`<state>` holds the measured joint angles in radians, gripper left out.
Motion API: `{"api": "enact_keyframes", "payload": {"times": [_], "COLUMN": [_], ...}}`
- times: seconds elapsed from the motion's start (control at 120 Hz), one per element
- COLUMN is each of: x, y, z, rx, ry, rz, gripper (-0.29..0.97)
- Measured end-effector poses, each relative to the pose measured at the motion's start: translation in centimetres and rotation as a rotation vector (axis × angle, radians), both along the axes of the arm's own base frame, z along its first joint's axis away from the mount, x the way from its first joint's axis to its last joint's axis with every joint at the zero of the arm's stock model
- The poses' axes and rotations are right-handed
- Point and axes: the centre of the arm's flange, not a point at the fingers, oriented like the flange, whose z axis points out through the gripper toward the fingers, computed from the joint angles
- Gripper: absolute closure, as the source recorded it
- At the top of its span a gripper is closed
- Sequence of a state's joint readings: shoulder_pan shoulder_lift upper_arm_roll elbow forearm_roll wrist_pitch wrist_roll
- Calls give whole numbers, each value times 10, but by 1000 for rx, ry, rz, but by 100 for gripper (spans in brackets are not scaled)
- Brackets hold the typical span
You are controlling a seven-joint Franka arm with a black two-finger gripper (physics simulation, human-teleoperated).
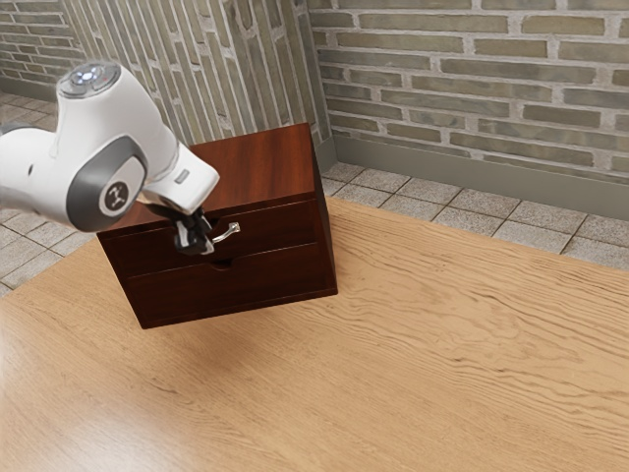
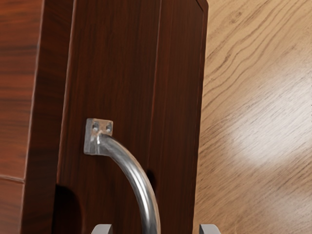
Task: Pull the drawer handle with one arm to open the drawer
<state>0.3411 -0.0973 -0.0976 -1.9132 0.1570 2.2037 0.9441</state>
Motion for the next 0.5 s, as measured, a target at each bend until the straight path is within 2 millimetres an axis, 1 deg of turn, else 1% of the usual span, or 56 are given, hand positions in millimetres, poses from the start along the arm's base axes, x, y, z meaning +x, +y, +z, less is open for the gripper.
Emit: {"api": "enact_keyframes", "payload": {"times": [0.167,0.308,0.5], "x": [3,0,-3], "y": [3,0,-7], "z": [-9,-17,-14], "rx": [3,0,-3], "ry": [14,27,22], "rz": [5,6,1], "gripper": [54,54,60]}}
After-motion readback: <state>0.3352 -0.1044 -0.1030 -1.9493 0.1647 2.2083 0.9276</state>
